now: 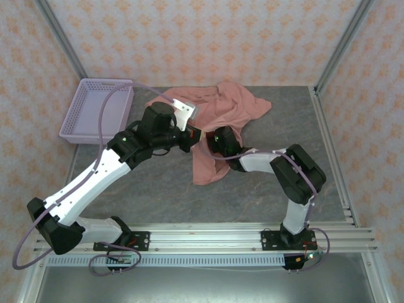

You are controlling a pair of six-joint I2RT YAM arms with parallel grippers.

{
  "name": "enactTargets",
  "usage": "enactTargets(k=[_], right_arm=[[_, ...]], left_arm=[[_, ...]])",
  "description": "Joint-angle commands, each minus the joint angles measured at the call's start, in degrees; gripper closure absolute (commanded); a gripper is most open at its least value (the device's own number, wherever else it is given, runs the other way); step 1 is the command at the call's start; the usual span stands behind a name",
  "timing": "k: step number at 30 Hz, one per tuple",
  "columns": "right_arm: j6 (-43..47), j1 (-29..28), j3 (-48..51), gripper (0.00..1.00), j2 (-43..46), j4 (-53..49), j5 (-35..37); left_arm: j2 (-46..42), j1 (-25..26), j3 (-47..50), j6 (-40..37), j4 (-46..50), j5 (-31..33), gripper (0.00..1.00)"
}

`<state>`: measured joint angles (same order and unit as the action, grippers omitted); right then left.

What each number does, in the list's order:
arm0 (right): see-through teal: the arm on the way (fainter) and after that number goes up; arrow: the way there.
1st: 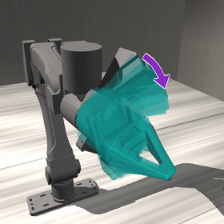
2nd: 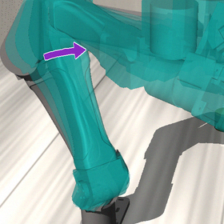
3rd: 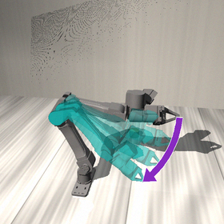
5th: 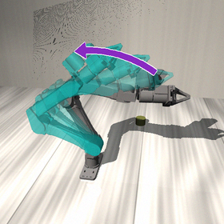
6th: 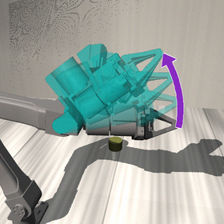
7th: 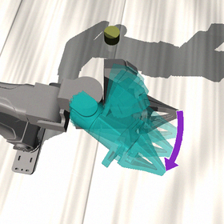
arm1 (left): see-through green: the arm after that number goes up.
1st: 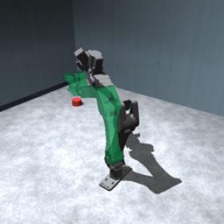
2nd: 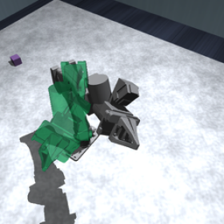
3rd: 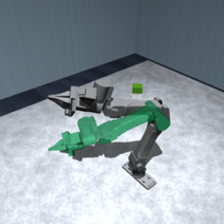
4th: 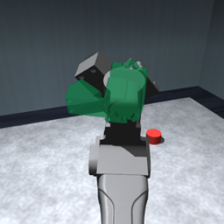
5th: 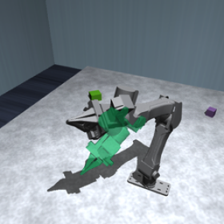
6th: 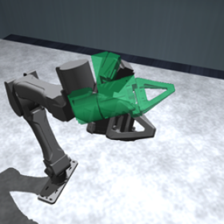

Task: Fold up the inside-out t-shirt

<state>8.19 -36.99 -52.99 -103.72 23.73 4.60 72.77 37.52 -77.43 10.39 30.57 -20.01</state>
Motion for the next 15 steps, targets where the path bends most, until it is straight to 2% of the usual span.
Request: enactTargets(k=[1,5,10,15], right_arm=[[1.98,1.62,2.63,0.62,3.87,3.65,-2.14],[3.3,2.76,3.0,0.62,4.11,3.4,-2.17],[6.07,2.55,-1.67,0.6,0.06,-0.72,0.95],[10.41,1.19,-6.26,0.6,-4.18,-2.29,4.66]], left_arm=[[-1.52,0.54,-1.89,-1.24,1.38,4.19,1.0],[-1.59,0.55,-2.02,-1.51,0.95,3.4,1.0],[-2.78,0.55,-2.34,-0.59,-3.13,-4.36,1.0],[-3.08,0.63,-4.58,0.31,-4.81,-7.98,1.0]])
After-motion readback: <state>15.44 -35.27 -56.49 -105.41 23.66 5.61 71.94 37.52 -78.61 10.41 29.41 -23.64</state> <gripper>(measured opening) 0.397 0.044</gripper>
